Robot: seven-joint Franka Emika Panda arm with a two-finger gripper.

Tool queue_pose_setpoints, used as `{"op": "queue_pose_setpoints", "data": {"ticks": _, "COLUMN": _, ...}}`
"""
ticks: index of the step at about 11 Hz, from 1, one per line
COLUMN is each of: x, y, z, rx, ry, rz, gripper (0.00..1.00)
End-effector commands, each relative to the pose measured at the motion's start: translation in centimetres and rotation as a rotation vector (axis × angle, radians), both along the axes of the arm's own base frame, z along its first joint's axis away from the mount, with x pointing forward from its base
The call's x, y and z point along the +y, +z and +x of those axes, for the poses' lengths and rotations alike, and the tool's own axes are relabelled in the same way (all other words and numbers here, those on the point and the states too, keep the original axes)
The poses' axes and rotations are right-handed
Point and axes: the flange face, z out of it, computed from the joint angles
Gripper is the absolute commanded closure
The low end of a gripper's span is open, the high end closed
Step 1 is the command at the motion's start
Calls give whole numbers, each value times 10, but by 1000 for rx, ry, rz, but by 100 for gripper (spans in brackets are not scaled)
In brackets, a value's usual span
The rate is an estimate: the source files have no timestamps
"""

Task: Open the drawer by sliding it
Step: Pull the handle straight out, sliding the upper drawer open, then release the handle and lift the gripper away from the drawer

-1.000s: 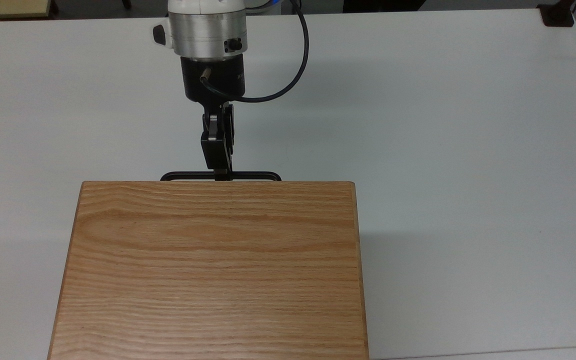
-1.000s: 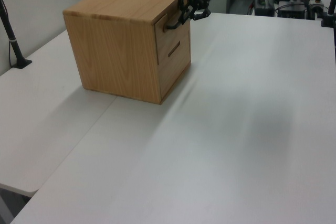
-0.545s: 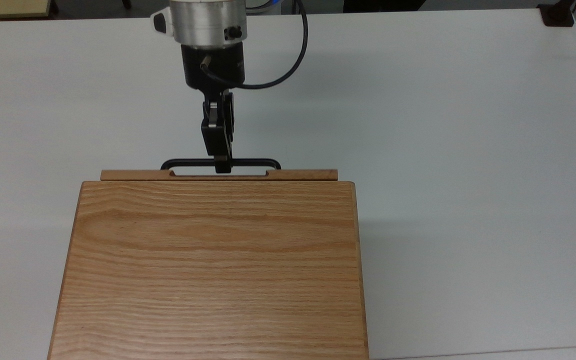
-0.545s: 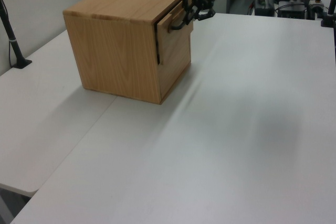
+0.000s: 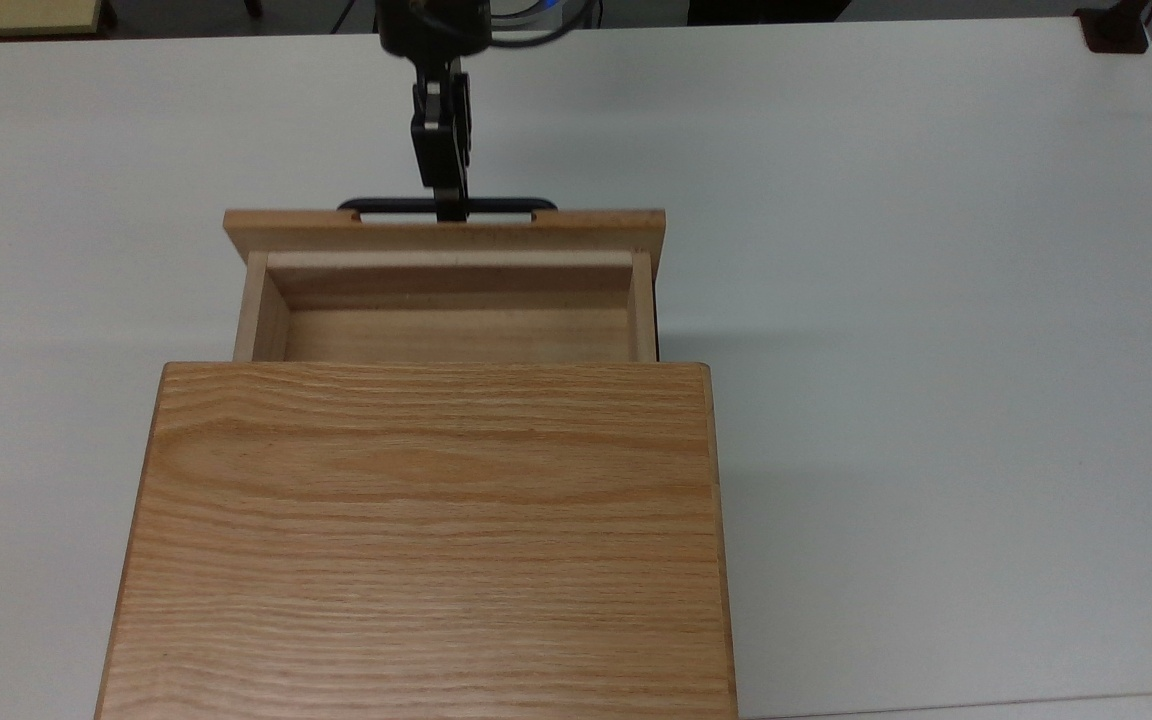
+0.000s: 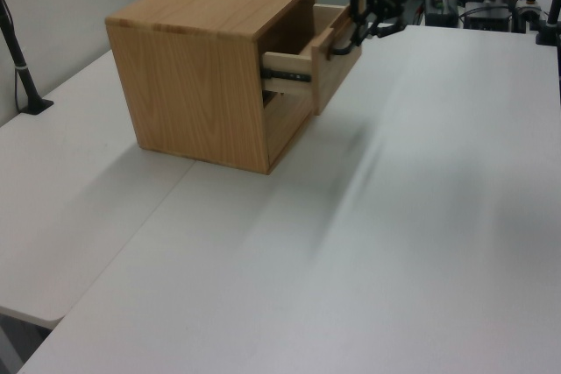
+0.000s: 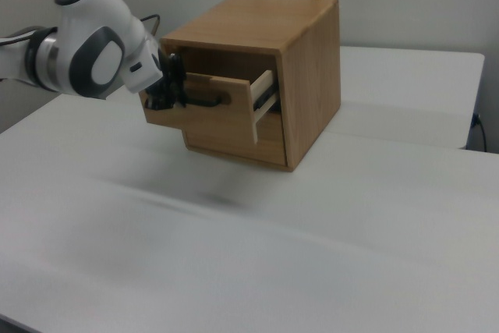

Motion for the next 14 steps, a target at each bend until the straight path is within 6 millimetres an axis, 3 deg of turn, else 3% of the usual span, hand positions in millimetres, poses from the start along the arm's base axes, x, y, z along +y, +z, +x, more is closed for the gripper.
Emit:
{"op": "queue_pose_setpoints", "data": {"ticks": 1, "x": -14, "y": 3, "z": -41, "rx": 41, "ry": -35, "rz": 6, "gripper": 89}}
{"op": "queue_pose_setpoints", "data": {"ticks": 3, "x": -22, "y": 10, "z": -46, "rx": 58, "ry": -51, "rz": 6, "gripper": 75}}
{"op": "queue_pose_setpoints", "data": {"ticks": 9, "x": -31, "y": 46, "z": -51, "rx": 197, "ry": 0, "rz": -24, "gripper": 71}}
{"op": "queue_pose_setpoints", "data": {"ticks": 11, "x": -30, "y": 72, "z": -53, "rx": 237, "ry": 83, "rz": -64, "gripper": 0}}
{"op": "queue_pose_setpoints", "data": {"ticks": 14, "x": -28, "y": 105, "z": -59, "rx": 305, "ry": 288, "rz": -147, "gripper": 0}}
